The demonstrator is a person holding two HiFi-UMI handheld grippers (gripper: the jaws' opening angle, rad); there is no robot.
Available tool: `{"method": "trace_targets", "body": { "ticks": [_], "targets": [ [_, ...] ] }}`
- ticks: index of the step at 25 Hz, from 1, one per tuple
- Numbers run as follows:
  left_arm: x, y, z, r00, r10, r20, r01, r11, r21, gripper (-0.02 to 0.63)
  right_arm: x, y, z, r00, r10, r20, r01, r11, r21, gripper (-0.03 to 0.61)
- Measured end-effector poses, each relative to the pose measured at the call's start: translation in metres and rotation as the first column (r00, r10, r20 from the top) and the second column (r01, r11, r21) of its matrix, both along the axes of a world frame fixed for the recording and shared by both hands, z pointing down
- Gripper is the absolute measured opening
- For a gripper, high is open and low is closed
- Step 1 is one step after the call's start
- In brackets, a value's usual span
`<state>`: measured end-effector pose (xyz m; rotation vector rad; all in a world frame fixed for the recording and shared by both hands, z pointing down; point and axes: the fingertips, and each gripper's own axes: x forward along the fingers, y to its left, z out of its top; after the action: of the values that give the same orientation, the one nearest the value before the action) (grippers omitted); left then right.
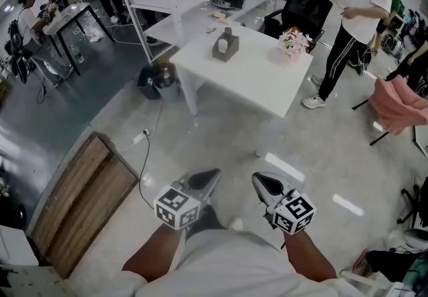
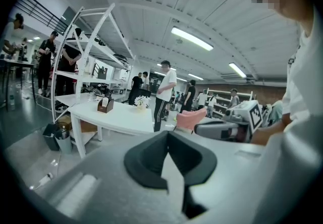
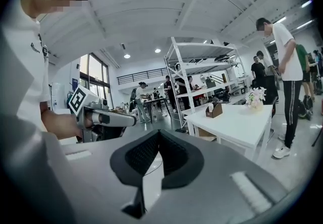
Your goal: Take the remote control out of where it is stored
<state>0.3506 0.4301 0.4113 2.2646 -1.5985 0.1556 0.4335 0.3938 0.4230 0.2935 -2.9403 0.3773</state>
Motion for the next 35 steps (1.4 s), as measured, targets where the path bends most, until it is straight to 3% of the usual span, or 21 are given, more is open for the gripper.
{"method": "trace_targets", "body": {
  "ticks": [20, 35],
  "targets": [
    [-0.041, -0.030, 0.011, 1.000, 0.016, -0.009, -0.017, 0.999, -0.037, 0.002, -0.046, -0.022, 0.008, 0.999, -0.013, -0.035, 0.012, 1.000, -0.028, 0.006],
    [-0.115, -0.076, 0.035, 1.000, 0.029, -0.010, -0.030, 0.995, -0.097, 0.002, -0.125, -0.071, 0.030, 0.995, -0.023, -0.092, 0.016, 0.997, -0.080, 0.006]
  ]
}}
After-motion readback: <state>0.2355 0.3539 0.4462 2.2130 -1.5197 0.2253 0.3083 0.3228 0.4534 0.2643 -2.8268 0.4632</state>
